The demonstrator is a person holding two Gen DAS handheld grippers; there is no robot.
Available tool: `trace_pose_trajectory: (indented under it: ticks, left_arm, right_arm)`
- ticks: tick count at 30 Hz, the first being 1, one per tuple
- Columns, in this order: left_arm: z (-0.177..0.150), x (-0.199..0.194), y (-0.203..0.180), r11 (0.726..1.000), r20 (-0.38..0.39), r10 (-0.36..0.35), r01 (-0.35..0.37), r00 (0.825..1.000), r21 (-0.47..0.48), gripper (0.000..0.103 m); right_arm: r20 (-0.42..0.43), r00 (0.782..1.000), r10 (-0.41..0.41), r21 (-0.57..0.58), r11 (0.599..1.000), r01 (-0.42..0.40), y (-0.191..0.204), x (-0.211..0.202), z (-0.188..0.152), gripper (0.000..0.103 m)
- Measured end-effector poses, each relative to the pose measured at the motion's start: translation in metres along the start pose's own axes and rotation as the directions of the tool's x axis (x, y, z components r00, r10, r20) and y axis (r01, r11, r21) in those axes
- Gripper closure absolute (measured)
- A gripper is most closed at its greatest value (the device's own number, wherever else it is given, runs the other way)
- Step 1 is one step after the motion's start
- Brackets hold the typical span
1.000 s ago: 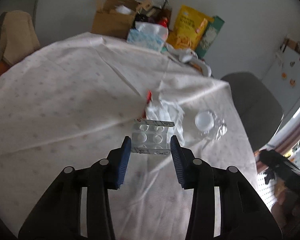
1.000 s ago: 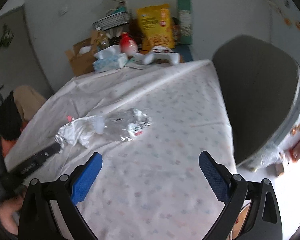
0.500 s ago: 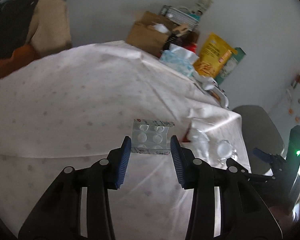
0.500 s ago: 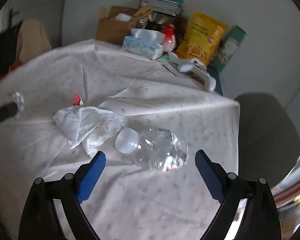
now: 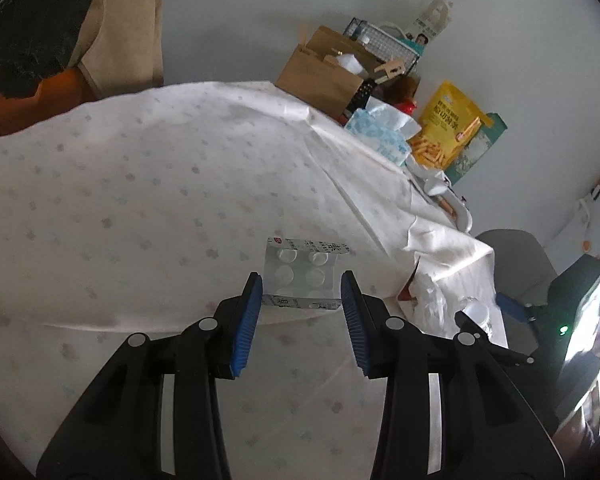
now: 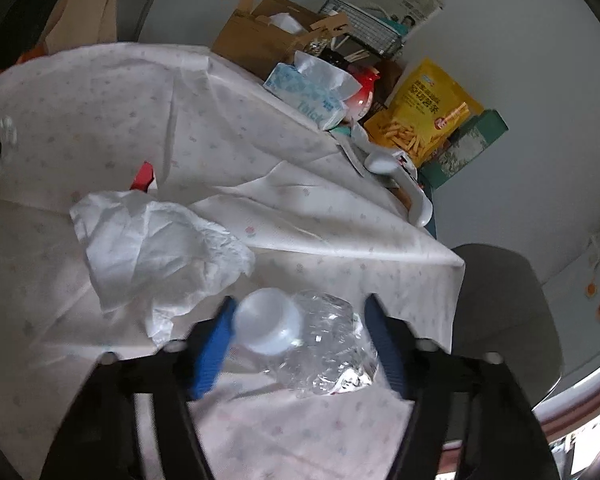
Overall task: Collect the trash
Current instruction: 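Close the right tool on the clear plastic bottle's cap end, then carry the blister pack and bottle in both tools to the bin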
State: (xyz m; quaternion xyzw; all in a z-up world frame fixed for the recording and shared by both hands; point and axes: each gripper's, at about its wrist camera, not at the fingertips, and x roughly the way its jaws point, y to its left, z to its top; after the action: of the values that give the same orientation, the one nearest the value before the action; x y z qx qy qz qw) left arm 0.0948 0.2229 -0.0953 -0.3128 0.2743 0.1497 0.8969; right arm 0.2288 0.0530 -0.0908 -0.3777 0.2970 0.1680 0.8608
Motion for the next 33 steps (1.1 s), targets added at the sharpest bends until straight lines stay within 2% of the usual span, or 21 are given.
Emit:
trace_pose_trajectory:
  ticks: [6, 12, 18, 22, 28, 33]
  left_arm:
    - [0.003, -0.014, -0.003, 1.0, 0.024, 0.014, -0.014, 1.0, -0.003, 0.062]
    - [0.004, -0.032, -0.032, 0.999, 0.049, -0.015, 0.013, 0.999, 0.044, 0.062]
    - [-0.006, -0.052, -0.075, 0.991, 0.059, -0.066, 0.059, 0.996, 0.119, 0.062]
    - [-0.014, -0.063, -0.099, 0.985, 0.049, -0.079, 0.071, 0.996, 0.155, 0.062]
    - [-0.026, -0.076, -0.135, 0.971, 0.04, -0.111, 0.099, 0.993, 0.216, 0.062]
    - [-0.038, -0.082, -0.164, 0.958, 0.023, -0.132, 0.121, 0.991, 0.258, 0.062]
  right_arm:
    - [0.036, 0.998, 0.061, 0.032, 0.998, -0.062, -0.018, -0.023, -0.008, 0.07]
    - [0.099, 0.989, 0.109, 0.106, 0.987, -0.12, -0.045, -0.064, -0.023, 0.07]
    - [0.171, 0.972, 0.159, 0.187, 0.964, -0.19, -0.072, -0.102, -0.042, 0.07]
    - [0.214, 0.948, 0.237, 0.267, 0.919, -0.29, -0.095, -0.123, -0.062, 0.07]
    - [0.252, 0.937, 0.241, 0.35, 0.88, -0.32, -0.124, -0.143, -0.094, 0.07]
    - [0.265, 0.938, 0.224, 0.409, 0.855, -0.319, -0.145, -0.156, -0.123, 0.07]
